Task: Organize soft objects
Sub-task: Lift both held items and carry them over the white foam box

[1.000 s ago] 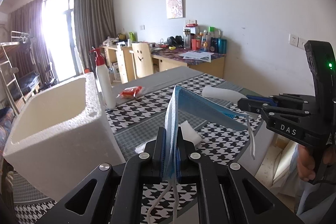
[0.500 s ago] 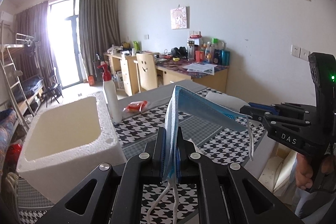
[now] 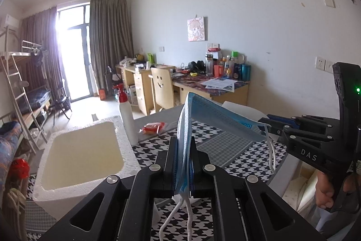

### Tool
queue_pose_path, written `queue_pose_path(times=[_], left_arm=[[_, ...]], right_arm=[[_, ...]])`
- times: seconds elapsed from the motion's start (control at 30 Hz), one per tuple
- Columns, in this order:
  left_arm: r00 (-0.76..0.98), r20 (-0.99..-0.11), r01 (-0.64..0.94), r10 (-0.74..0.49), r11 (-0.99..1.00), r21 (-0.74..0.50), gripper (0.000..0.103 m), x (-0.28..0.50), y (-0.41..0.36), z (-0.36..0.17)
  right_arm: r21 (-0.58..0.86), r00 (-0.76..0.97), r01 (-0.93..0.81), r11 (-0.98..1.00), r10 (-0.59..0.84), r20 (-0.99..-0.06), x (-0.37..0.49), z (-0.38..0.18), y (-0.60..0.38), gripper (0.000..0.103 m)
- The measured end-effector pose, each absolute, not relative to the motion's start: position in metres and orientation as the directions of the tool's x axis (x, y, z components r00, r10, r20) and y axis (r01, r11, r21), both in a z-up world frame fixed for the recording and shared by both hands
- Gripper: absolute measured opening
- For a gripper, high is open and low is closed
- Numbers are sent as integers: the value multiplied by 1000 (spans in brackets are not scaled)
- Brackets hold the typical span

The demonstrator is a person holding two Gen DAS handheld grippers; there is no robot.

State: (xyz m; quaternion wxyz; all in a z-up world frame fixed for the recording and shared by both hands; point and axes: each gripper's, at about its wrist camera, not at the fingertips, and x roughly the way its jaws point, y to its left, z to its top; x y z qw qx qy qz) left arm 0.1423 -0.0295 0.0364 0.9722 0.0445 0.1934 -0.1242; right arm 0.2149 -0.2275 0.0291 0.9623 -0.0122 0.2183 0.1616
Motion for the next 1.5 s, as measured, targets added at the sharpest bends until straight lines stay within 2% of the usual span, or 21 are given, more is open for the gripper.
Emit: queue_pose_path(times=[0.83, 1.5], left_arm=[[941, -320, 133, -112, 990, 43, 9, 146, -3, 57], [946, -323, -3, 10, 1000, 23, 9, 155, 36, 58]], right_arm=[[50, 845, -400, 915, 389, -367, 220, 53, -201, 18], [61, 804, -488, 871, 475, -359, 234, 60, -169, 18]])
